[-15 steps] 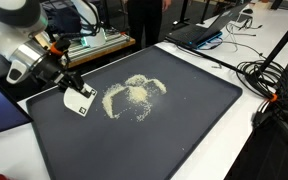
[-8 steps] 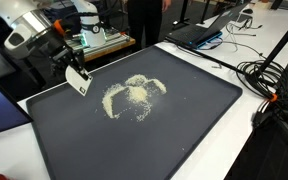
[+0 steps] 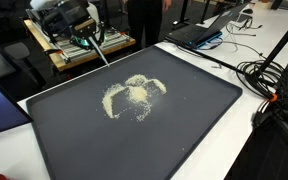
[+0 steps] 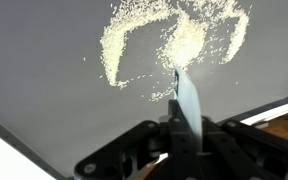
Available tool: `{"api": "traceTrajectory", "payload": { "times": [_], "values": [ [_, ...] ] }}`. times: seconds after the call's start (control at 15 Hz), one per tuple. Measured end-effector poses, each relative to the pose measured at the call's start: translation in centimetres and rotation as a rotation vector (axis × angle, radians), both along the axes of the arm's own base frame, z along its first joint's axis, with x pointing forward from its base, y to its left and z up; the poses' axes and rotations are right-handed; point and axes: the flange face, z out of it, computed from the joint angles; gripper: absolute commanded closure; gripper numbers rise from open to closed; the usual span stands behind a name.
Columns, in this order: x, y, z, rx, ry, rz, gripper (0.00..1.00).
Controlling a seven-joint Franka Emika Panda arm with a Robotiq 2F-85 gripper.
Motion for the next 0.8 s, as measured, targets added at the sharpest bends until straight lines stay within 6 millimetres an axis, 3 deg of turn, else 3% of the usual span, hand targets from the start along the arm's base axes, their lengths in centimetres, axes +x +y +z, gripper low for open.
{"api": "traceTrajectory", "payload": {
  "times": [0.53, 0.8],
  "values": [
    [-0.8, 10.9, 7.1, -0.341, 0.005, 0.318, 0.99],
    [-2.3, 15.2, 9.3, -0.432, 0.108, 0.444, 0.99]
  ]
}}
